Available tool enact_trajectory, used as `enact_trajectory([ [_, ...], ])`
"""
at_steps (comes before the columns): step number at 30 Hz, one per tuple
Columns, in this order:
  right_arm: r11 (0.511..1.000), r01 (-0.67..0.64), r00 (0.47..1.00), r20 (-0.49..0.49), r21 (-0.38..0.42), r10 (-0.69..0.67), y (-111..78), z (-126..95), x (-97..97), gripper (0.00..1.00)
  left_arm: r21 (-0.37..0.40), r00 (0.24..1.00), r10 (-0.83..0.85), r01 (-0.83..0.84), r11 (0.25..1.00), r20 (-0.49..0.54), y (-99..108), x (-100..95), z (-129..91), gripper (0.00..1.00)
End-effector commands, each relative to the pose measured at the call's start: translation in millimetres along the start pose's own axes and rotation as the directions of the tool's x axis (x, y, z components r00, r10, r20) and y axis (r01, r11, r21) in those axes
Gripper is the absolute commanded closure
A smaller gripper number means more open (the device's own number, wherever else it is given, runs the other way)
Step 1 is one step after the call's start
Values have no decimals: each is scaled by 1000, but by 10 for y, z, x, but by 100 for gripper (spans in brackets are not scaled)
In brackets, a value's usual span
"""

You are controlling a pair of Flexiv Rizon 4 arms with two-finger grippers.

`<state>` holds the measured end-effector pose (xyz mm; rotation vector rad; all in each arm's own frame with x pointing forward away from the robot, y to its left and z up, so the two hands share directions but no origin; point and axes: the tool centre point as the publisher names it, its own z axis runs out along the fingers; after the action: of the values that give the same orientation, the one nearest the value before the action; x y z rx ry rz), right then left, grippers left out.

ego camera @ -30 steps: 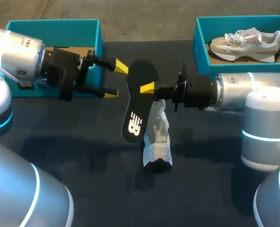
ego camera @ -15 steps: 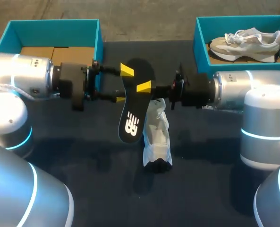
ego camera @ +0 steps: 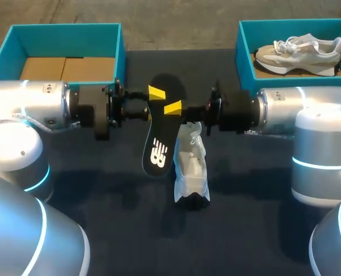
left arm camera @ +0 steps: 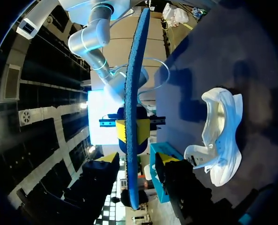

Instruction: Take the shoe out of the shoebox, open the shoe tongue, remove and reinsert the insole, then place the shoe into the shoebox

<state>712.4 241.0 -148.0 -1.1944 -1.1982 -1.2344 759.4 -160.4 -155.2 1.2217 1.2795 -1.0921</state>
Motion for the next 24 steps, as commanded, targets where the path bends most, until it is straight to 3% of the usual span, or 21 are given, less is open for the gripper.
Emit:
enact_trajectory([
  [1,1000,-2,1000,2,1,2,-9,38,-15,100,2,1000,0,0,1000,7,-2,22,58,54],
  [16,1000,1,1000,-1,0,-1,-33,42,-41,100,7,1000,0,0,1000,12,-1,11,114,63],
  [20,1000,1,1000,-1,-3,-1,-33,40,-50,100,8,1000,-1,1,1000,9,-2,24,101,71],
  [24,1000,3,1000,-3,-4,-3,-23,40,-59,100,14,1000,-1,1,1000,4,-20,33,91,69],
])
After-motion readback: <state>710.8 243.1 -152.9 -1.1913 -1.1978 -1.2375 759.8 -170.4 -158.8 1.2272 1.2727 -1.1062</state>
